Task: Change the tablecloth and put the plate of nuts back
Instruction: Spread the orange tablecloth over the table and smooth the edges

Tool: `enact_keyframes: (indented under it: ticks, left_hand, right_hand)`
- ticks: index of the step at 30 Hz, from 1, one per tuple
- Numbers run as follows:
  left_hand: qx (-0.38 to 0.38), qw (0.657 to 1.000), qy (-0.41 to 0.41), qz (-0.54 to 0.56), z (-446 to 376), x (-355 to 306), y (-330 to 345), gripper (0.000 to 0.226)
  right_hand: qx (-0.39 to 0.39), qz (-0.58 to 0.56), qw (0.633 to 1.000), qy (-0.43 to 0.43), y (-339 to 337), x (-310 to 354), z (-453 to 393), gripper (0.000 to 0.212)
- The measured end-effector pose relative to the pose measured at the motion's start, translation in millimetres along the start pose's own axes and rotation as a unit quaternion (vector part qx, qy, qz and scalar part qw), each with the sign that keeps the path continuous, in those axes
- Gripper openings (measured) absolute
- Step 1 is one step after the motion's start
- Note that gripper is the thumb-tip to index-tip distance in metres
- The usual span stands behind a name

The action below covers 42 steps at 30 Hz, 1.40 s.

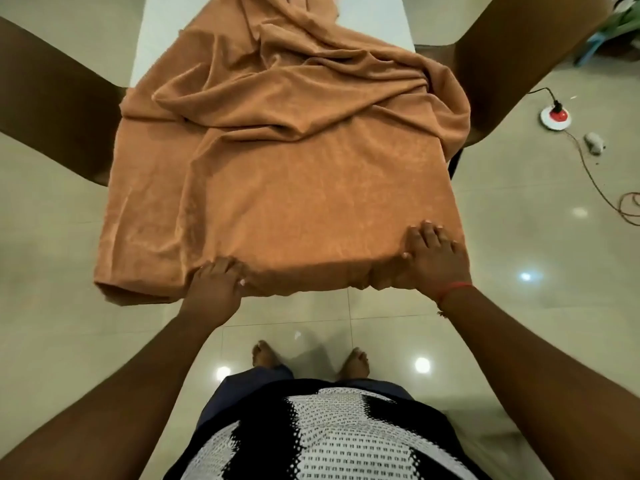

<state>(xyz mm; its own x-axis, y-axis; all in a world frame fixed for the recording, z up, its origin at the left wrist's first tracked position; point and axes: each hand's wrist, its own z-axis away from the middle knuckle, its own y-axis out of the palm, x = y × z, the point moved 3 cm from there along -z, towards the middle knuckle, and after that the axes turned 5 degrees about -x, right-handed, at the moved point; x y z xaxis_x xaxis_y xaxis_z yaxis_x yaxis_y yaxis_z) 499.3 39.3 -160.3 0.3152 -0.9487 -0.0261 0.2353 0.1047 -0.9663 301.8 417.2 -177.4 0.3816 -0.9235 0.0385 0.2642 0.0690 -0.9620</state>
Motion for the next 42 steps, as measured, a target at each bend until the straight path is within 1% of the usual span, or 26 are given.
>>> enact_keyframes:
  ticks: [3,4,5,7,9,10,11,12,14,16,19,21,24,26,28,30,32,34,36,39,42]
  left_hand:
    - [-0.024,0.997,-0.065,0.019,2.4,15.5,-0.6,0.051]
    - [-0.030,0.995,-0.093,0.022,3.9,22.9,0.6,0.056]
    - [-0.035,0.992,-0.121,0.026,6.7,31.7,1.2,0.061]
    - [-0.025,0.984,-0.170,0.052,12.3,49.4,5.7,0.066]
    - [0.008,0.970,-0.215,0.114,22.1,71.2,10.7,0.067]
    - [0.024,0.963,-0.234,0.135,28.1,82.7,13.0,0.065]
    - [0.029,0.960,-0.246,0.134,34.6,93.3,13.3,0.063]
    - [0.018,0.961,-0.249,0.114,38.8,100.8,12.0,0.061]
    - [-0.020,0.968,-0.244,0.047,43.0,116.7,3.9,0.056]
    - [-0.049,0.970,-0.236,0.006,38.9,132.3,-5.2,0.050]
    - [-0.076,0.972,-0.223,0.009,26.1,159.8,-7.4,0.050]
    - [-0.062,0.975,-0.210,0.036,17.0,184.9,-1.3,0.057]
    - [-0.033,0.985,-0.163,0.055,12.0,209.0,13.4,0.063]
    - [-0.023,0.990,-0.130,0.052,15.7,238.3,23.1,0.065]
    - [-0.010,0.993,-0.110,0.045,25.8,259.4,30.9,0.065]
    - [0.012,0.995,-0.098,0.031,38.5,274.8,36.5,0.065]
    - [0.019,0.996,-0.091,0.011,45.7,283.0,35.9,0.065]
    - [0.006,0.996,-0.091,0.010,45.0,288.2,29.6,0.061]
    - [-0.028,0.997,-0.071,0.020,36.7,288.6,22.8,0.058]
    - [-0.051,0.998,-0.020,0.041,22.5,283.1,19.6,0.059]
    - [-0.026,0.998,-0.005,0.057,15.7,282.3,23.0,0.064]
  right_hand:
    - [-0.019,-0.012,1.000,0.009,-11.3,4.7,-1.4,0.066]
    - [-0.024,-0.015,1.000,0.009,-12.2,6.1,-2.4,0.062]
    - [-0.023,-0.017,1.000,0.005,-10.7,9.0,-3.3,0.057]
    - [0.002,-0.017,1.000,-0.017,-1.6,14.4,-3.2,0.054]
    - [0.016,-0.021,0.999,-0.018,2.7,20.9,-0.6,0.053]
    - [0.004,-0.016,1.000,-0.006,1.8,23.6,0.8,0.051]
    - [-0.015,-0.002,1.000,0.009,-1.6,27.4,1.2,0.049]
    - [-0.030,0.018,0.999,0.026,-6.8,30.5,2.5,0.046]
    - [-0.038,0.037,0.997,0.056,-18.4,47.0,1.2,0.043]
    - [-0.034,0.032,0.997,0.064,-27.8,74.3,-5.3,0.046]
    - [-0.005,-0.006,1.000,0.026,-33.4,137.7,-14.1,0.053]
    - [0.018,-0.024,0.999,-0.013,-30.4,194.7,-19.0,0.058]
    - [0.038,-0.019,0.997,-0.069,-22.1,263.3,-21.2,0.065]
    - [0.047,-0.029,0.994,-0.089,-12.2,313.2,-23.2,0.068]
    - [0.067,-0.037,0.993,-0.090,-3.4,345.4,-19.3,0.067]
    - [0.073,-0.026,0.994,-0.075,4.6,363.0,-11.7,0.064]
    - [0.062,-0.020,0.996,-0.057,6.4,369.1,-1.6,0.059]
    - [0.048,-0.015,0.998,-0.038,1.9,375.6,3.7,0.055]
    - [0.036,-0.006,0.999,-0.025,-4.1,385.8,3.4,0.056]
    - [0.032,-0.001,0.998,-0.062,-7.7,413.8,-4.3,0.060]
    - [0.049,-0.006,0.993,-0.107,-7.4,440.9,-13.7,0.058]
